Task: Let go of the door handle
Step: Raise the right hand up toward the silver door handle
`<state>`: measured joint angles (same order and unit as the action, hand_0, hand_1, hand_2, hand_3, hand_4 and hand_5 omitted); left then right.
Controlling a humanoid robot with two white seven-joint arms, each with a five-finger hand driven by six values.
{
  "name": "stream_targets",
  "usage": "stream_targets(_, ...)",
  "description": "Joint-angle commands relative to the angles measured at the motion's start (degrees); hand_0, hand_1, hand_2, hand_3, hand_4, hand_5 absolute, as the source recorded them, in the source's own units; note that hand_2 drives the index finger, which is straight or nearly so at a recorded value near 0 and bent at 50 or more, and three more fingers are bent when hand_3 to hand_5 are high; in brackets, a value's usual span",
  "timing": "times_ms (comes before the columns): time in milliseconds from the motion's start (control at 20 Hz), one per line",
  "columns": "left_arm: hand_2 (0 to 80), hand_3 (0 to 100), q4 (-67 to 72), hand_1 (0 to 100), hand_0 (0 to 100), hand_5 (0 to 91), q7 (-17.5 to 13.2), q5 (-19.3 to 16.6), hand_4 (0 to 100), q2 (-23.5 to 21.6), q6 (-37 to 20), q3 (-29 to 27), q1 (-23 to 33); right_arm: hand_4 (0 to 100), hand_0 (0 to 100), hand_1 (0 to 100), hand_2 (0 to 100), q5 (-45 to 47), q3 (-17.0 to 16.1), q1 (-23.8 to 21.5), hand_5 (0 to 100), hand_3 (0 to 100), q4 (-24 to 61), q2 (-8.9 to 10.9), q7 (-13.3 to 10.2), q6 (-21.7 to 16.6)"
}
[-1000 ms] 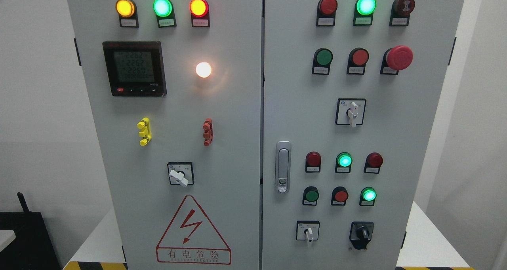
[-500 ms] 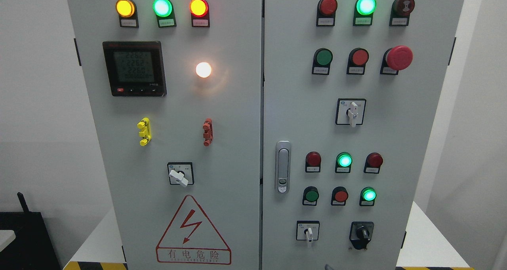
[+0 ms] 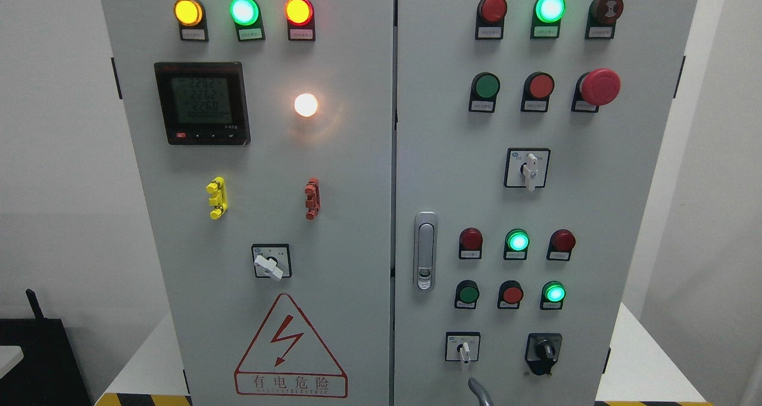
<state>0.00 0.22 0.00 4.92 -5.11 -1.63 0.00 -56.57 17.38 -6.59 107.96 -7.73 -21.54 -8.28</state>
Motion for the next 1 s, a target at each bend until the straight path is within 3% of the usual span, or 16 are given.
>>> stream_targets(0, 0.0, 0, 1.3, 39, 12, 0.0, 0.0, -1.7, 0, 0.0, 0.0, -0.4, -1.0, 82, 41, 43, 0, -10.2, 1.1, 2.1, 82, 95, -0.5, -0.09, -0.1, 0.5)
stream_targets(250, 0.0, 0, 1.3, 39, 12, 0.0, 0.0, -1.7, 0, 0.0, 0.0, -0.4, -1.0, 82, 39, 42, 0, -17.7, 1.0, 3.7, 82, 99, -0.9, -0.09, -0.5, 1.8)
stream_targets(350, 0.0, 0, 1.3, 39, 12, 0.0, 0.0, -1.7, 0, 0.0, 0.0, -0.4, -0.9, 86, 39, 42, 0, -19.7, 1.0, 4.7, 88, 100, -1.9, -0.09, -0.5, 2.0)
stream_targets(450, 0.0, 0, 1.4, 39, 12, 0.0, 0.0, -1.7, 0, 0.0, 0.0, -0.4, -1.0, 98, 38, 41, 0, -23.0, 1.0, 7.1, 96, 100, -3.9, -0.09, -0.4, 3.5)
stream_targets(650, 0.0, 0, 1.4, 39, 12, 0.0, 0.0, -1.7, 0, 0.0, 0.0, -0.3, -1.0, 100, 37, 39, 0, -26.4, 1.0, 13.7, 97, 100, -9.1, -0.27, 0.2, 9.4)
stream_targets(800, 0.0, 0, 1.3, 39, 12, 0.0, 0.0, -1.7, 0, 0.0, 0.0, -0.4, -0.9, 100, 37, 39, 1, -26.7, 1.1, 16.8, 97, 100, -11.4, -0.36, 0.4, 9.9)
stream_targets(950, 0.0, 0, 1.3, 39, 12, 0.0, 0.0, -1.7, 0, 0.0, 0.0, -0.4, -1.0, 100, 39, 40, 2, -26.7, 1.0, 18.3, 97, 100, -13.6, -0.36, 2.2, 10.5)
